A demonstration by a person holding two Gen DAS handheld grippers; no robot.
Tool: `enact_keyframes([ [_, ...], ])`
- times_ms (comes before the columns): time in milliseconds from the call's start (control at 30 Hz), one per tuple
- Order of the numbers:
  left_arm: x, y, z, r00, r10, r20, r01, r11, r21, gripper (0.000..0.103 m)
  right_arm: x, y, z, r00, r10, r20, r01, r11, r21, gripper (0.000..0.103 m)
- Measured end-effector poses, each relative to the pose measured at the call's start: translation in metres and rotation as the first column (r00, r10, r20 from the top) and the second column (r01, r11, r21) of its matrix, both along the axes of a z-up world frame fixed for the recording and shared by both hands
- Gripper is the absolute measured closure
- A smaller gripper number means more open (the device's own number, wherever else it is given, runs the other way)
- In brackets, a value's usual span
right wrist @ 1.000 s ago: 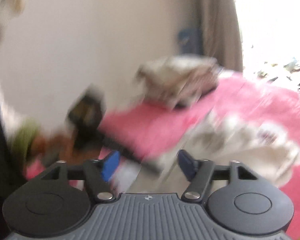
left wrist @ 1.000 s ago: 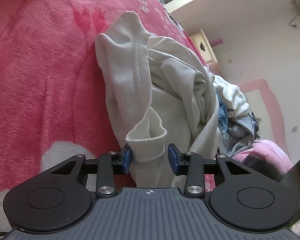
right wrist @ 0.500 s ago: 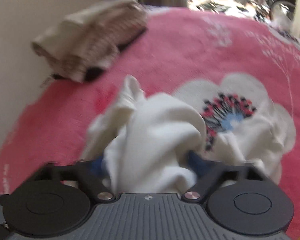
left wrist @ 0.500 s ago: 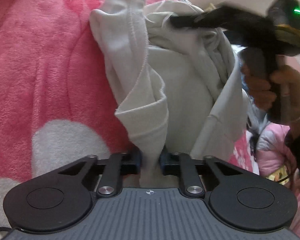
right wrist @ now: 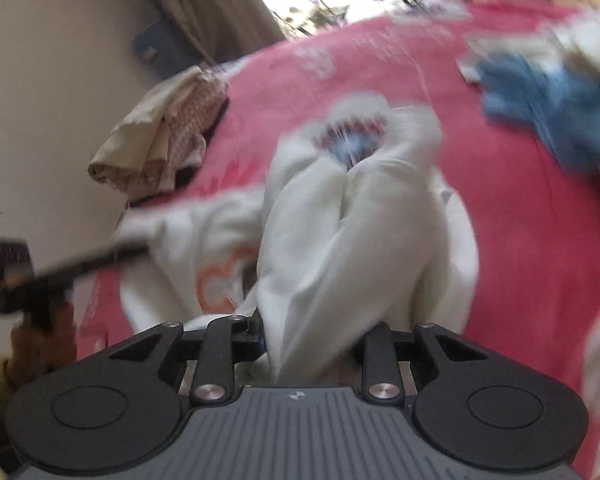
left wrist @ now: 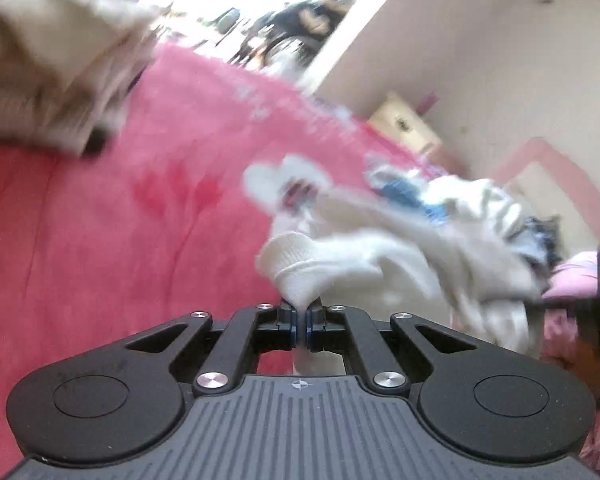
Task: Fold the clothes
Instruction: 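Grasp the sweatshirt hem with the left tool while the right tool holds it, then raise the sweatshirt high with both tools and shake it out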
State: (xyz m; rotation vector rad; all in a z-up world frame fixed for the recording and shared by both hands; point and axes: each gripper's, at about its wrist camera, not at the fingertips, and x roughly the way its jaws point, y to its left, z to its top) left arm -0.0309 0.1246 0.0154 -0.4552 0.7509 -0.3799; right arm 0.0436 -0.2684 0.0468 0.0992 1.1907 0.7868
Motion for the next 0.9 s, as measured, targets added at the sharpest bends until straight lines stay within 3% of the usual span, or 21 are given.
enact_keyframes([
  [100, 0.001, -0.014, 0.003, 0.997, -0.078, 0.024, 0.078, 0.997, 0.009, 0.101, -0.022, -0.019, -0.032, 0.995, -0.025, -0.101, 0.017, 0.997, -0.077, 0.066],
  [167, -0.003, -0.026, -0.009, 0.991, -0.131, -0.004, 0.131, 0.991, 0.035, 0.101, -0.027, -0.028, -0.047, 0.989, -0.023, -0.147, 0.001, 0.989, -0.147, 0.055],
  [233, -0.009, -0.034, -0.023, 0.985, -0.166, -0.045, 0.168, 0.985, 0.049, 0.101, -0.023, -0.035, -0.037, 0.986, 0.011, -0.167, -0.038, 0.986, -0.16, 0.048],
  [300, -0.015, -0.04, -0.032, 0.979, -0.19, -0.066, 0.195, 0.979, 0.064, 0.101, -0.015, -0.041, -0.01, 0.989, 0.08, -0.128, -0.1, 0.983, -0.156, 0.038],
  [367, -0.019, -0.042, -0.033, 0.978, -0.199, -0.065, 0.204, 0.976, 0.08, 0.101, -0.003, -0.039, 0.021, 0.987, 0.16, -0.011, -0.16, 0.974, -0.163, 0.023],
  [467, -0.02, -0.038, -0.031, 0.98, -0.192, -0.061, 0.196, 0.978, 0.073, 0.101, 0.032, -0.009, 0.025, 0.984, 0.164, 0.062, -0.157, 0.981, -0.114, 0.003],
  [700, -0.012, -0.048, -0.037, 0.98, -0.19, -0.064, 0.195, 0.978, 0.079, 0.101, 0.113, 0.066, 0.029, 0.965, 0.161, 0.205, -0.161, 0.987, -0.015, 0.0],
  [833, -0.016, -0.049, -0.038, 0.982, -0.179, -0.064, 0.185, 0.978, 0.097, 0.101, 0.144, 0.124, -0.043, 0.979, 0.204, -0.017, -0.204, 0.973, -0.11, 0.002],
  [900, -0.017, -0.048, -0.04, 0.983, -0.174, -0.068, 0.18, 0.979, 0.098, 0.101, 0.145, 0.133, -0.069, 0.973, 0.211, -0.093, -0.224, 0.961, -0.163, 0.015],
])
